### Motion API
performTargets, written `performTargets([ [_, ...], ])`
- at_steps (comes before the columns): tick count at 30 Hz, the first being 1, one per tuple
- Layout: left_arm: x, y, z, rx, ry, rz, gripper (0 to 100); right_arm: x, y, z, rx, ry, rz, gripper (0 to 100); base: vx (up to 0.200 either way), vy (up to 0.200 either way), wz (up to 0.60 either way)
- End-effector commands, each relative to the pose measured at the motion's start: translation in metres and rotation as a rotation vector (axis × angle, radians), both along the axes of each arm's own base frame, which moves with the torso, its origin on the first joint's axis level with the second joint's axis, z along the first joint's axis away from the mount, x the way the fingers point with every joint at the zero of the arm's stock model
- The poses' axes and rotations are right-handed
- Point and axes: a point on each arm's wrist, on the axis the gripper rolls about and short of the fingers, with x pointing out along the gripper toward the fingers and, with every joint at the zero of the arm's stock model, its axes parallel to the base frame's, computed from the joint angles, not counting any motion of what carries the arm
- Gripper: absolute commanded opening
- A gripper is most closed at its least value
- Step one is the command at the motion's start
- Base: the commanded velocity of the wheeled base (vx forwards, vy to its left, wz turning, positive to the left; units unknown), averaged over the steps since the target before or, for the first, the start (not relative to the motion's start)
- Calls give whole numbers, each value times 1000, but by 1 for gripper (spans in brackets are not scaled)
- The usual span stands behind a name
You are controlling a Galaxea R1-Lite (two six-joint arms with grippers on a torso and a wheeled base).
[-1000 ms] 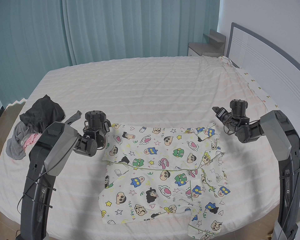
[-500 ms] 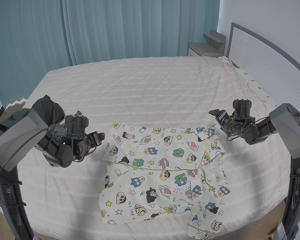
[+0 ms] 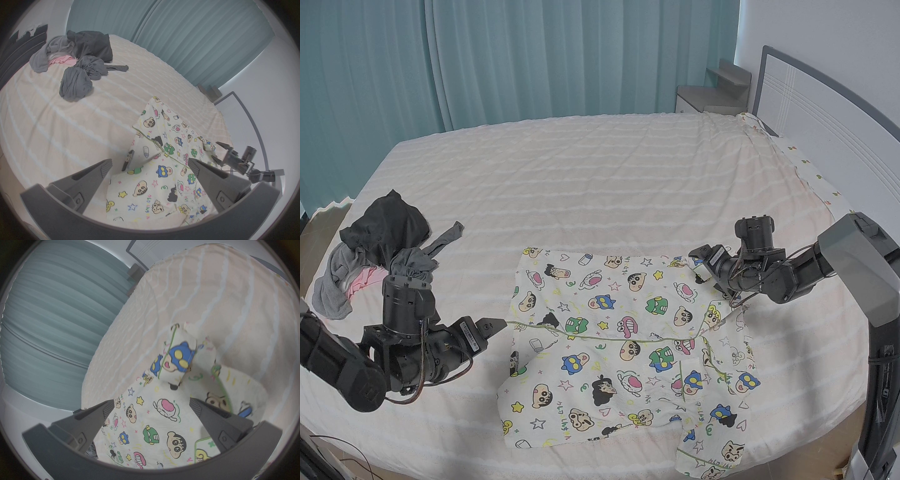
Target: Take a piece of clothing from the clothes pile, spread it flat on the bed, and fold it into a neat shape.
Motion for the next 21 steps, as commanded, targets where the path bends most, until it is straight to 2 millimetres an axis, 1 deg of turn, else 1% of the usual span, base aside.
performTargets([
  [1,-19,0,8,-34,-19,-15,100,10,9,-26,-23,33,-16,100,0,0,0],
  [4,-23,0,7,-62,-31,-5,100,27,11,-32,-40,-8,-66,100,0,0,0],
  [5,-23,0,7,-63,-32,-7,100,29,11,-32,-42,-11,-70,100,0,0,0],
  [6,-24,1,5,-63,-38,-6,100,39,13,-34,-59,-40,-102,100,0,0,0],
  [8,-24,1,5,-65,-55,-4,100,51,14,-38,-95,-71,-142,100,0,0,0],
  [9,-24,1,5,-68,-67,-5,100,59,14,-36,-112,-102,-160,100,0,0,0],
  [10,-24,1,5,-68,-67,-5,100,59,14,-36,-112,-102,-160,100,0,0,0],
  [11,-24,2,6,-72,-80,-1,100,67,16,-29,-105,-144,-170,100,0,0,0],
  [12,-23,3,7,-75,-91,6,100,78,20,-11,-81,-218,-173,100,0,0,0],
  [14,-23,3,8,-76,-92,5,100,85,24,2,-63,-275,-171,100,0,0,0],
  [15,-23,3,8,-77,-94,5,100,86,25,4,-60,-285,-172,100,0,0,0],
  [17,-23,3,6,-74,-86,5,100,88,27,-24,-99,-215,-157,100,0,0,0],
  [18,-23,3,6,-74,-86,5,100,88,27,-29,-106,-203,-157,100,0,0,0],
  [19,-23,4,5,-72,-82,7,100,87,26,-52,-133,-132,-156,100,0,0,0],
  [20,-23,4,5,-72,-82,8,100,87,25,-69,-151,-89,-160,100,0,0,0],
  [21,-23,4,5,-72,-82,8,100,86,25,-73,-155,-76,-162,100,0,0,0],
])
